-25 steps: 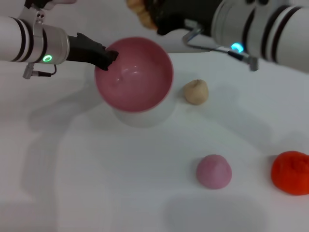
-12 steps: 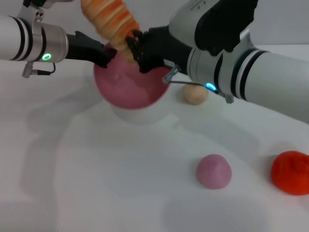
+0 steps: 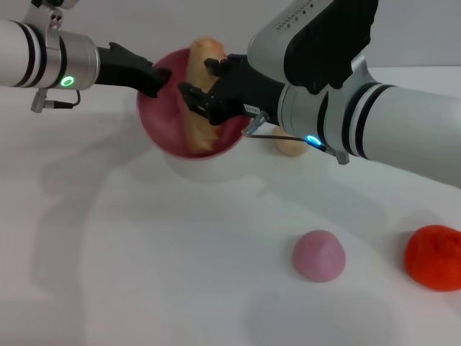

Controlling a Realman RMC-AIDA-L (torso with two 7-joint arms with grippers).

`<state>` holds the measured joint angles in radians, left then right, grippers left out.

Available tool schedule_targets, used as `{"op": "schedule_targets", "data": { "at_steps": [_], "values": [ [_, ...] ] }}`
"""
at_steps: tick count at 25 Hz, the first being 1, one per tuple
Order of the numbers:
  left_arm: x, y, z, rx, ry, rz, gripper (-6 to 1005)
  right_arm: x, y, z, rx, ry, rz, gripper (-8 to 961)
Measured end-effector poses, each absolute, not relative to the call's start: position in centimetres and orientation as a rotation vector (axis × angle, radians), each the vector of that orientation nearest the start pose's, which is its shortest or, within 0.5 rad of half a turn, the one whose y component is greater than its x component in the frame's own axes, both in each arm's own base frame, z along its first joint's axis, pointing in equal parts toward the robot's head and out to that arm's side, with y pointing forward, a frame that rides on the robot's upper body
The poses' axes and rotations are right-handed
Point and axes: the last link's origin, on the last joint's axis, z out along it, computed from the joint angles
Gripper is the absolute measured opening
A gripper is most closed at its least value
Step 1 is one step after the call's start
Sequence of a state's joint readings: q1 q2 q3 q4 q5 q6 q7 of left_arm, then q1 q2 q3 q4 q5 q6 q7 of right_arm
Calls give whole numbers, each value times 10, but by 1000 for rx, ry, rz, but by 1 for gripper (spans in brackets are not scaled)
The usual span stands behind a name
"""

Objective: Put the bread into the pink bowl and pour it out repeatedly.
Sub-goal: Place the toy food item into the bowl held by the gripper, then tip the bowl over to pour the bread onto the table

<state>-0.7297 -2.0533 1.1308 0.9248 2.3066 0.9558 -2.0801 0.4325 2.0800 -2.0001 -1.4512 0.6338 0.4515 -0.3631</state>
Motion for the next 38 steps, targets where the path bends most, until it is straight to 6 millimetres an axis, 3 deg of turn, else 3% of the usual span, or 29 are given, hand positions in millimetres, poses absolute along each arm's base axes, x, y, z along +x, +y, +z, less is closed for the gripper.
{"op": "schedule_targets", "data": {
  "at_steps": [6,10,15,27,33,38],
  "values": [
    [-191,448,13,-2408,-631,-76,46,63,347,-65,-2377,354,472,477],
    [-191,448,12,-2407,-626,-71,46,41,340,-36,-2292,208,574,603],
    [-189,447,8,-2421,-602,-58,46,39,335,-7,-2084,82,706,599],
    [-174,441,-15,-2479,-487,0,46,105,326,5,-1539,27,950,590],
    [-153,440,-34,-2500,-376,-15,46,158,324,25,-1314,175,998,585],
    [-138,440,-42,-2493,-297,-34,46,200,314,44,-1161,227,931,581]
  ]
}}
